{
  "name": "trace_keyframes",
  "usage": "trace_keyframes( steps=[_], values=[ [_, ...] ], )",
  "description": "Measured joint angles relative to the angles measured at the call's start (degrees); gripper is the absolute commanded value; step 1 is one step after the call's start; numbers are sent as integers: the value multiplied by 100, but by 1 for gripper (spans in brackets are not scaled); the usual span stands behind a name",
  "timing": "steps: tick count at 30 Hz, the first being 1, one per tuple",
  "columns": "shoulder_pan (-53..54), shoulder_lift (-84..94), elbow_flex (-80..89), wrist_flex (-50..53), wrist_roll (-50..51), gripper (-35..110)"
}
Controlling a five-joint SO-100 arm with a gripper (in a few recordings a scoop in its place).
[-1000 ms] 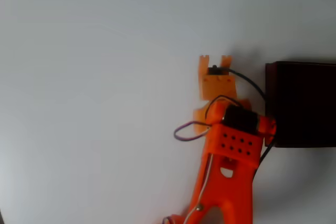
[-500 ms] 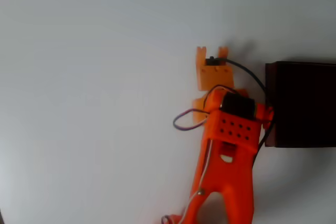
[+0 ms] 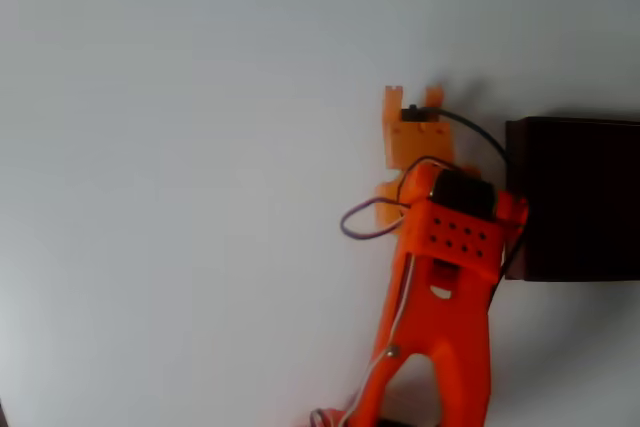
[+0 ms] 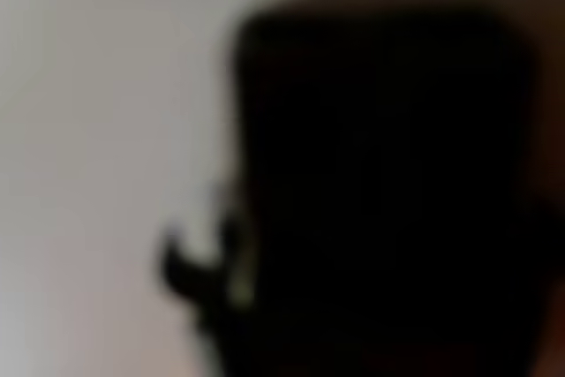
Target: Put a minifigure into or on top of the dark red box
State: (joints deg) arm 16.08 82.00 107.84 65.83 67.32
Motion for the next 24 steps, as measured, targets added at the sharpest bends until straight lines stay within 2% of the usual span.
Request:
trace_keyframes(
  steps=[12, 17, 24],
  values=[
    [0, -123, -290, 202, -369, 0],
    [334, 510, -686, 615, -1239, 0],
    [1688, 870, -2268, 1644, -2540, 0]
  ],
)
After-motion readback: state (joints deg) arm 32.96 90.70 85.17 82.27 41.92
